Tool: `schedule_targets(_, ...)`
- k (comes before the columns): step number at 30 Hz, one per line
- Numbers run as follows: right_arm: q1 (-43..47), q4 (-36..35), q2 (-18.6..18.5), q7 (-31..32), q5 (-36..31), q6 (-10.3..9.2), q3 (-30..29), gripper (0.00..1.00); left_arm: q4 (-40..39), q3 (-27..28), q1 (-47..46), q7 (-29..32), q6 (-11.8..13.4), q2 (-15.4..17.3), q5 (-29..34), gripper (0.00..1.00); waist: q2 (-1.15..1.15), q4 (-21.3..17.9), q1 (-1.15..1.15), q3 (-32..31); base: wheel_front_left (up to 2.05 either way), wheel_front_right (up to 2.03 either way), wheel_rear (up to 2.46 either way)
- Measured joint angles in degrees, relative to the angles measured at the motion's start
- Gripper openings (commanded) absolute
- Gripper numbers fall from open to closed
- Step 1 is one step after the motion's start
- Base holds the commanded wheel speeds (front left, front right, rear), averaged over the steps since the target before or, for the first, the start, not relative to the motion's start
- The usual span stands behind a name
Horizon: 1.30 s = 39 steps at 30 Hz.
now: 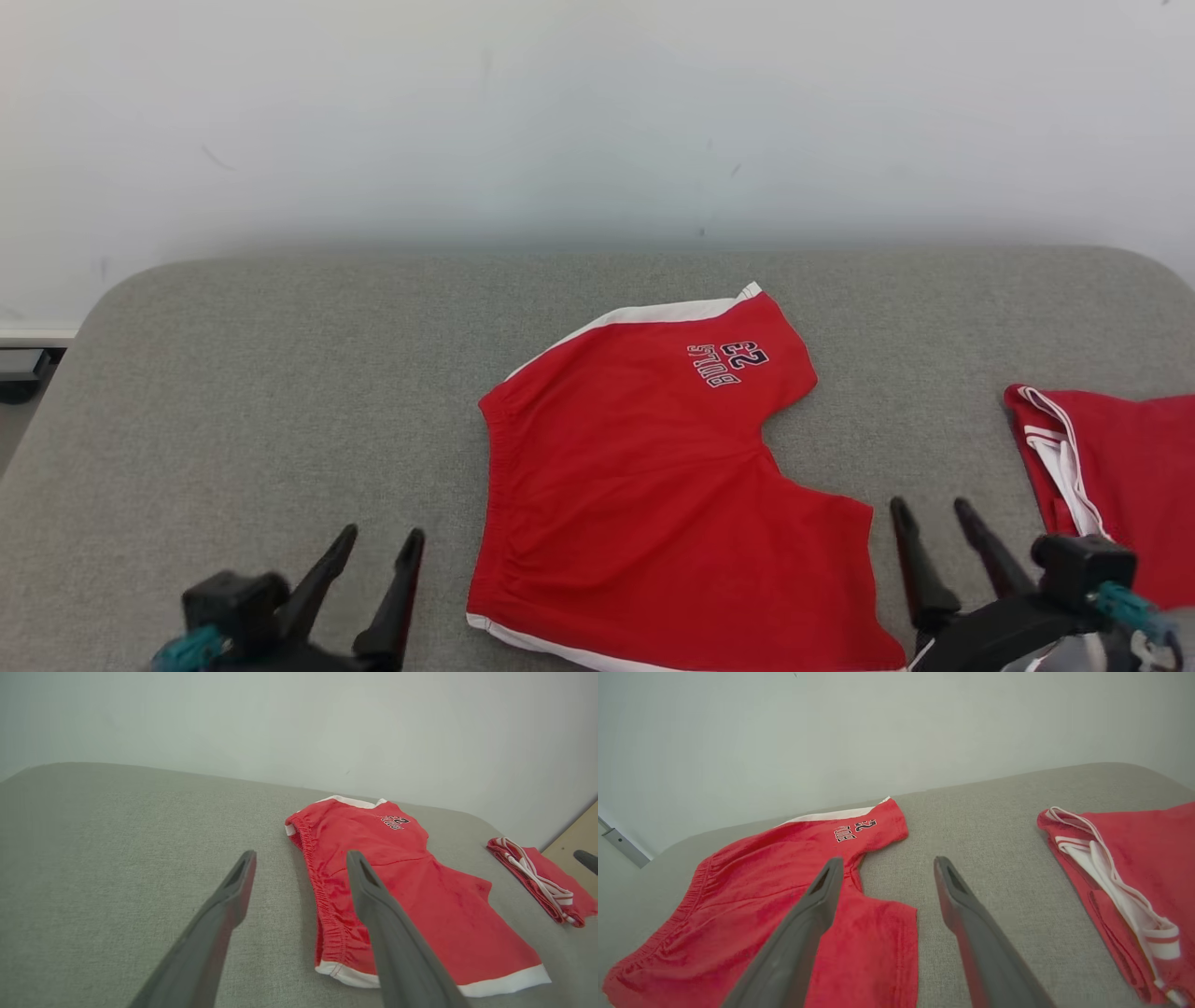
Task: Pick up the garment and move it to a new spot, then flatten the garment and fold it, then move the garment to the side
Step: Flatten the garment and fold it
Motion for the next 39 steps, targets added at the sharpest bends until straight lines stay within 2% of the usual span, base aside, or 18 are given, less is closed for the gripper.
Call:
schedule_targets(10,0.94,0.00,0.29,12.78,-0.02,-0.78,4.19,1.00,7.26,-3.67,-5.05,13.93,0.16,-2.40,-1.45,1.00,0.00,-1.58,0.00,1.25,0.00,0.00,0.00)
schedule_targets(16,2.78,0.92,0.57,19.42,-0.03,-1.51,4.59,1.00,11.91,-6.94,-7.73,21.53,0.22,-2.19,-0.90,1.00,0.00,-2.70,0.00,2.55,0.00,0.00,0.00)
schedule_targets(29,5.10,-1.44,0.57,27.73,-0.78,-1.56,4.01,1.00,14.03,-6.97,-8.92,27.62,0.24,-2.29,-2.23,1.00,0.00,-3.73,0.00,4.17,0.00,0.00,0.00)
schedule_targets(39,7.08,-2.76,0.83,30.74,-2.89,-1.57,-1.46,1.00,12.13,-6.82,-6.75,29.13,0.23,-1.67,-2.85,1.00,0.00,-3.30,0.00,3.80,0.00,0.00,0.00)
